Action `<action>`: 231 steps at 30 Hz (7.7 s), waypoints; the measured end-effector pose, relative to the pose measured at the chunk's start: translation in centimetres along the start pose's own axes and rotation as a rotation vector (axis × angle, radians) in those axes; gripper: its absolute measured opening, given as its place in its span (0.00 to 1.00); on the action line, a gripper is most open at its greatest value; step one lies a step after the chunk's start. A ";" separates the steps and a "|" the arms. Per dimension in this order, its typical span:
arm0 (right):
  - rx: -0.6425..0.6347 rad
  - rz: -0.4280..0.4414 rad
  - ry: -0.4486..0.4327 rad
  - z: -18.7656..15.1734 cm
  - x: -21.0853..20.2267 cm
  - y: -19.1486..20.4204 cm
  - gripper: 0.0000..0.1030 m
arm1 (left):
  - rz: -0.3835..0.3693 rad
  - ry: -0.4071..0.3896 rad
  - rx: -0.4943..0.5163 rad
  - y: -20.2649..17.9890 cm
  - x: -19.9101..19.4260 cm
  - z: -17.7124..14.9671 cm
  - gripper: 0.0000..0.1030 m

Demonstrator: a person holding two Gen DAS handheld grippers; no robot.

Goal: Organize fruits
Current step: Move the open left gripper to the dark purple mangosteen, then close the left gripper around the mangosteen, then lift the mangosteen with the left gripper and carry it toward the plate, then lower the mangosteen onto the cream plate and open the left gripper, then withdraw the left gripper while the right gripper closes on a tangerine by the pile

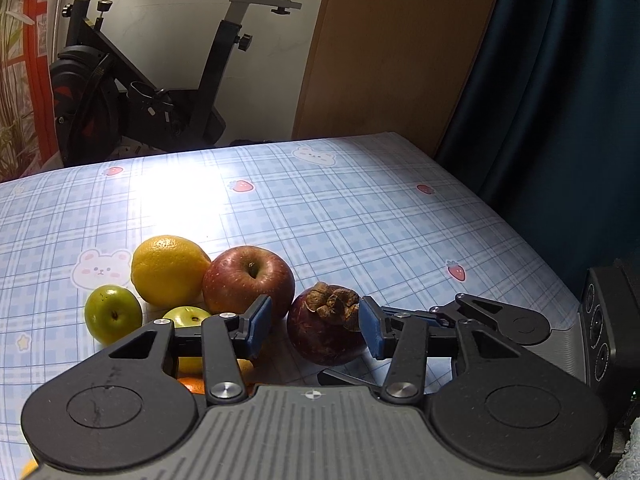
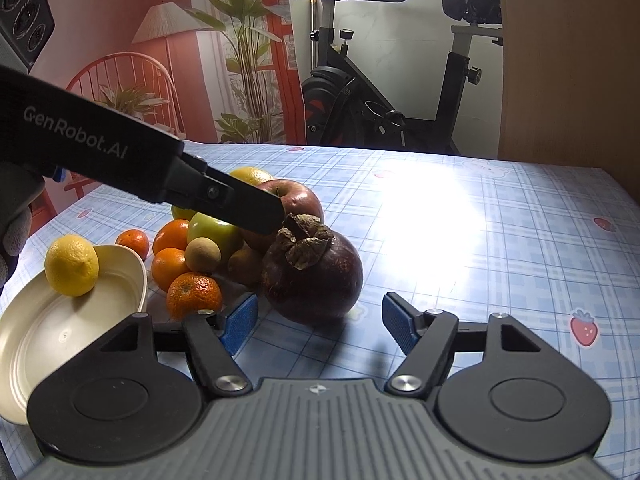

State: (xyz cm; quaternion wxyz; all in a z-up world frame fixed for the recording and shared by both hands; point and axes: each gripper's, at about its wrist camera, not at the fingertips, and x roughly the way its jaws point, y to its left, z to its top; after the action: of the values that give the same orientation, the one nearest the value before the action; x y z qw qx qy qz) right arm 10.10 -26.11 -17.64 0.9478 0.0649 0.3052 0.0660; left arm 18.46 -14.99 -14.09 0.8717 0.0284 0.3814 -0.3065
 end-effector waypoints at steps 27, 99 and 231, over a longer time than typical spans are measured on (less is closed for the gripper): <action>0.017 0.023 0.010 0.5 1.1 -0.4 0.68 | -0.049 0.071 -0.035 -0.1 2.9 0.5 0.45; 0.078 0.104 0.022 -1.0 -1.1 1.2 0.61 | -0.090 0.135 0.025 -0.3 0.8 -1.8 0.51; -0.008 0.104 0.009 2.1 -0.4 6.8 0.43 | 0.242 -0.062 -0.199 11.7 -10.4 -3.0 0.49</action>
State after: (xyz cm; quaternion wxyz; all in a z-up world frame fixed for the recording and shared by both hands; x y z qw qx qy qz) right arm 10.40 -19.71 -14.62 0.9419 0.0766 0.3055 0.1168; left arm 17.62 0.70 -11.23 0.9121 -0.0215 0.3766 -0.1607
